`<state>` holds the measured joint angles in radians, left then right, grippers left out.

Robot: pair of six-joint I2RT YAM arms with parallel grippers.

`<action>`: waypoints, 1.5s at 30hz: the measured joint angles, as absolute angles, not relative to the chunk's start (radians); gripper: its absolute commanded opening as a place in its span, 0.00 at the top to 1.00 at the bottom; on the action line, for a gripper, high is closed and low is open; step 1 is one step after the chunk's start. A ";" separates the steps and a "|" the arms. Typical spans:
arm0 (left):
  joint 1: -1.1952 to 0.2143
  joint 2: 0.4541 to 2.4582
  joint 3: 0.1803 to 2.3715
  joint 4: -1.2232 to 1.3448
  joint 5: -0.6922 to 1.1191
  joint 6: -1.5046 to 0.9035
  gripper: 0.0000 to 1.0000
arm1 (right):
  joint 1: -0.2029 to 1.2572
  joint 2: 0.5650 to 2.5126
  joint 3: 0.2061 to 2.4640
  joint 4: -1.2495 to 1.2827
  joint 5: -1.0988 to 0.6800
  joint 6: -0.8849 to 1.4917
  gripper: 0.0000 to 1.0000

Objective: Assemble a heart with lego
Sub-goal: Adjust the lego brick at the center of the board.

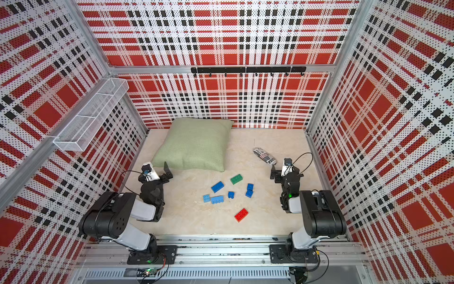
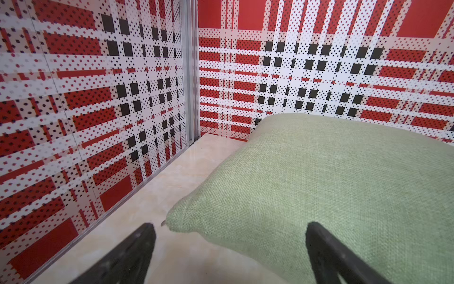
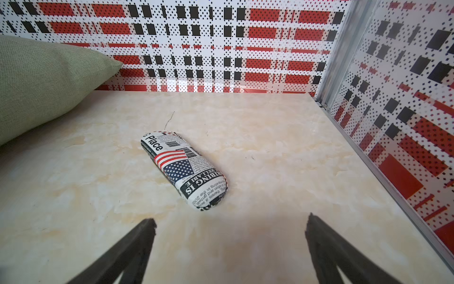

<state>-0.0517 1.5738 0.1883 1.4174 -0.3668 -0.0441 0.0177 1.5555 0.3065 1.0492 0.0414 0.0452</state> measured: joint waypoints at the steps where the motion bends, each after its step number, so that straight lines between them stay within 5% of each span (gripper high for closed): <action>1: -0.052 1.574 0.188 1.417 -0.367 -0.044 0.01 | 0.018 1.555 0.307 1.049 0.041 0.046 0.00; 23: -0.058 1.549 0.178 1.417 -0.374 -0.043 0.01 | 0.018 1.547 0.307 1.046 0.042 0.046 0.00; 34: -0.033 1.062 0.175 1.161 -0.410 -0.190 0.01 | 0.016 1.272 0.498 0.645 0.043 0.179 0.00; 45: 0.076 0.847 0.213 0.699 -0.191 -0.651 0.01 | 0.040 1.317 0.645 0.326 -0.183 0.512 0.00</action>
